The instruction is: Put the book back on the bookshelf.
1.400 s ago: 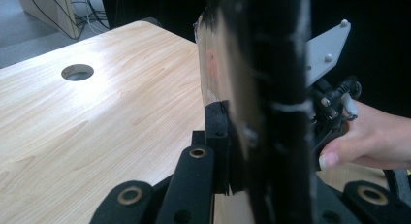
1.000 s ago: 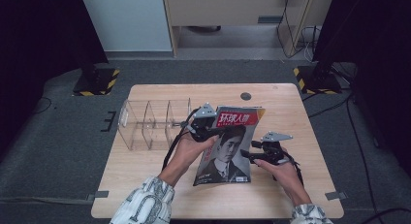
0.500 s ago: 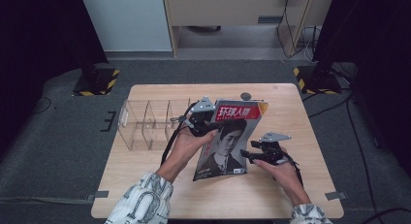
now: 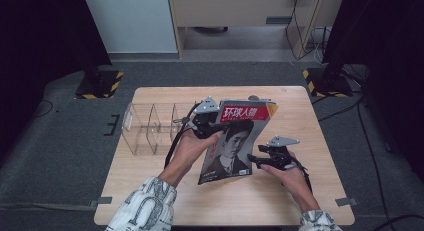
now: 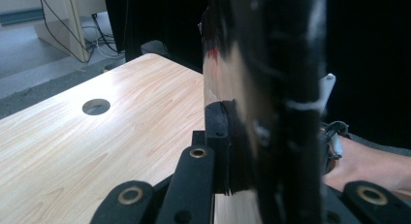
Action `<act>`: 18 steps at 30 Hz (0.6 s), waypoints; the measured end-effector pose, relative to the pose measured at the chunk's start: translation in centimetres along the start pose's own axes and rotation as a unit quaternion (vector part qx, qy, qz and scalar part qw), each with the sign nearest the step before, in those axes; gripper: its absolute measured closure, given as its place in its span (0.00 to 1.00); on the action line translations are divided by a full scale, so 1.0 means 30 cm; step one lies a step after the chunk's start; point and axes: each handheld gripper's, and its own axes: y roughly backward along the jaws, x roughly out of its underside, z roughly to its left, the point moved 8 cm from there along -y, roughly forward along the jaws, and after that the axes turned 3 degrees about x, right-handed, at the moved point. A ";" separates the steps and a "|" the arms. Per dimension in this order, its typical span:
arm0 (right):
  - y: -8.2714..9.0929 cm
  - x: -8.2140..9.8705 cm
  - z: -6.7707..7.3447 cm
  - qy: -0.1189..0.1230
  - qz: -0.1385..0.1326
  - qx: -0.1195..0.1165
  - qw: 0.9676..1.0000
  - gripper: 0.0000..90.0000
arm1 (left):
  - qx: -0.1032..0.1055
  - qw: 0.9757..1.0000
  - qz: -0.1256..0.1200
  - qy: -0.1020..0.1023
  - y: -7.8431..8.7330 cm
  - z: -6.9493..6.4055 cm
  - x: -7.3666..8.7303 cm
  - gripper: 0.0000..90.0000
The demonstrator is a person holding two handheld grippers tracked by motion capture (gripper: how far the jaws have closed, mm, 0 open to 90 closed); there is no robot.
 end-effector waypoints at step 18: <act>0.001 0.000 -0.002 0.003 0.001 0.004 1.000 0.40 | -0.009 1.000 -0.010 -0.006 0.030 0.006 -0.026 0.96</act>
